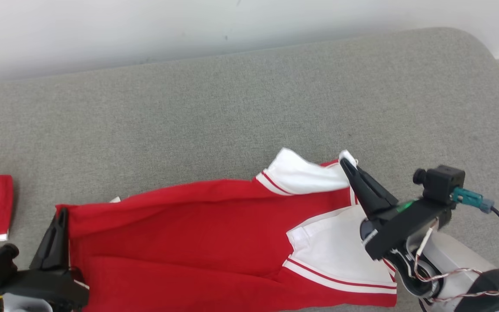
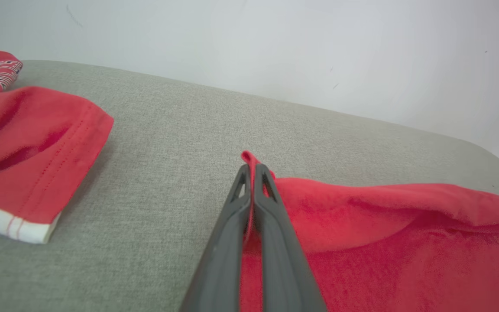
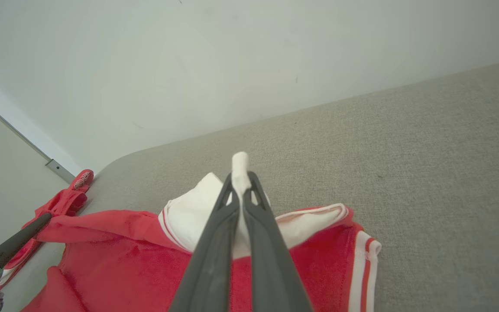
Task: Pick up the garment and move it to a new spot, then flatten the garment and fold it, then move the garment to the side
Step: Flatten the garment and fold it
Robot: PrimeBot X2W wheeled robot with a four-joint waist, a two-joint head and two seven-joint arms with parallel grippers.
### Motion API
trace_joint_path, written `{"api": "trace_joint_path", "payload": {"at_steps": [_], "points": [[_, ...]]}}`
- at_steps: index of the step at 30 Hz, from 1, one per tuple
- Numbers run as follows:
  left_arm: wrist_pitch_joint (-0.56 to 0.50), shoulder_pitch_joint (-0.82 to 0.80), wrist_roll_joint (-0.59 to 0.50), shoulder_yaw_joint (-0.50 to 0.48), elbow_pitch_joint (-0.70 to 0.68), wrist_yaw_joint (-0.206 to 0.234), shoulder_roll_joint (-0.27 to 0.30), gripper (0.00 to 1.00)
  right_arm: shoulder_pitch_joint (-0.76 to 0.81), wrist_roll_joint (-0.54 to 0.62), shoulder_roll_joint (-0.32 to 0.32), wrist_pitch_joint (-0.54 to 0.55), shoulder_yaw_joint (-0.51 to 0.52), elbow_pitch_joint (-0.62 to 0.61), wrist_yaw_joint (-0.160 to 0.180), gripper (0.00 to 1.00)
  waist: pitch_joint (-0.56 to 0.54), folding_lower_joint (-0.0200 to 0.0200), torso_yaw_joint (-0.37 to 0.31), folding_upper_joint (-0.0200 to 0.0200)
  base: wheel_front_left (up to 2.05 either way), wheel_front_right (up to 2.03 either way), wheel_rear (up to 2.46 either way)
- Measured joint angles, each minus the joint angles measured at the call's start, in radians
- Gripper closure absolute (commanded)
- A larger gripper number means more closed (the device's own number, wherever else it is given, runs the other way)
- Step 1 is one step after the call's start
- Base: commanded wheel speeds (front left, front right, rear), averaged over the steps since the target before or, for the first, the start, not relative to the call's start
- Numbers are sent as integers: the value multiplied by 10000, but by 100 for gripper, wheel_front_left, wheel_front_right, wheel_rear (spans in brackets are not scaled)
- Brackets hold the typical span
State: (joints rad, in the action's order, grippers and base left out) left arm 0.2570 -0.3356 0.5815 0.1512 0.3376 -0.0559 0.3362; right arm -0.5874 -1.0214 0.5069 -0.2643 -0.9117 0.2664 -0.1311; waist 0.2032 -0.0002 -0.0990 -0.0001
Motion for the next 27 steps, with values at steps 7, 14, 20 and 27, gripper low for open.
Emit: {"api": "trace_joint_path", "payload": {"at_steps": [7,14,20,27], "points": [[6,530,-19,-56,-40,6,-161,100,355,-957,669,2,-890,-58,0,100,-272,0,82,1,0,0,0],[6,932,-69,-54,-8,-36,-309,100,700,-1685,911,0,-982,-113,0,100,-398,0,146,1,0,0,0],[8,1002,-167,-94,42,-56,-447,100,837,-2299,1012,6,-1557,-257,0,100,-389,2,184,1,0,0,0],[8,1089,-307,-245,61,-128,-606,100,794,-2577,1302,188,-2265,113,0,100,-477,2,252,1,0,0,0]]}}
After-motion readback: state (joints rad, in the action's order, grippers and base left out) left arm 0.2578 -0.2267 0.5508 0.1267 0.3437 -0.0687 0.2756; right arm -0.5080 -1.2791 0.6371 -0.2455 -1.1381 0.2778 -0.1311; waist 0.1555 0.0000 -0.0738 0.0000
